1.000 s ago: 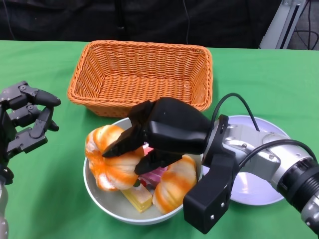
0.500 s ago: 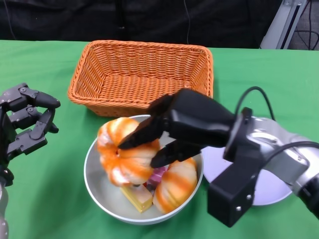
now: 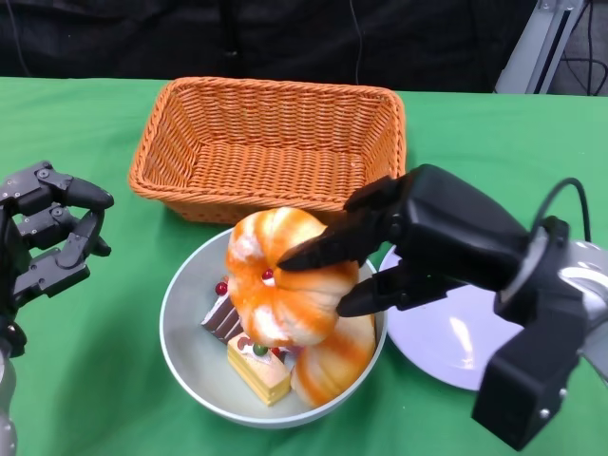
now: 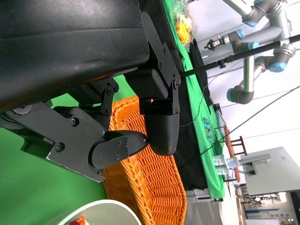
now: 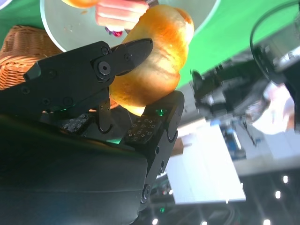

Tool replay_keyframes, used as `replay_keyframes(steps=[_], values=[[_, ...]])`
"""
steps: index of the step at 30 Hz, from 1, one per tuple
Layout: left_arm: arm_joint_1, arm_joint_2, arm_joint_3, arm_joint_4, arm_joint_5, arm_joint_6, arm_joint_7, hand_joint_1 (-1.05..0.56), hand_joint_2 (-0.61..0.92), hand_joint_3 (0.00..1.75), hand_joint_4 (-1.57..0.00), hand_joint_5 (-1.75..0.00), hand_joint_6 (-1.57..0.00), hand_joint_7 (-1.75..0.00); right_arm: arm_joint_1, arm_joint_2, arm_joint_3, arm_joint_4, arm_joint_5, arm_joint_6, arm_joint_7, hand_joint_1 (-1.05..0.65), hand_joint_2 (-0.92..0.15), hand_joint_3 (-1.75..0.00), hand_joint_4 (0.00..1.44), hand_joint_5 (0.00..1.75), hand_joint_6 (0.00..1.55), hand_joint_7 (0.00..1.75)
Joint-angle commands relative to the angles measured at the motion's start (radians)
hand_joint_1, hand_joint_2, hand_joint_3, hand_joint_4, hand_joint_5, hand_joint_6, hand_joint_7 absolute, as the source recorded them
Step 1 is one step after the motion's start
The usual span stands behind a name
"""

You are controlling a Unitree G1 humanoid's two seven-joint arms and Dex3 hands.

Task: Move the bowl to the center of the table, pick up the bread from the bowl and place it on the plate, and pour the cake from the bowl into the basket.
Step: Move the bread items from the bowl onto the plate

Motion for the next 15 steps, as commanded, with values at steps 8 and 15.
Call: replay_keyframes(steps=[8, 15], values=[[-0.006, 0.024, 0.004, 0.016, -0.004, -0.016, -0.016, -0.14, 0.67, 0.79, -0.81, -1.49, -0.84, -1.08, 0.135, -0.042, -0.135, -0.115, 0.119, 0.065, 0.032, -0.20, -0.91, -0.05, 0.78, 1.40, 1.02, 0.57], [-0.008, 0.030, 0.004, 0.029, 0.000, -0.025, -0.020, -0.13, 0.68, 0.78, -0.80, -1.48, -0.84, -1.09, 0.214, -0.050, -0.202, -0.167, 0.148, 0.135, 0.036, -0.17, -0.91, -0.07, 0.75, 1.45, 0.82, 0.97]])
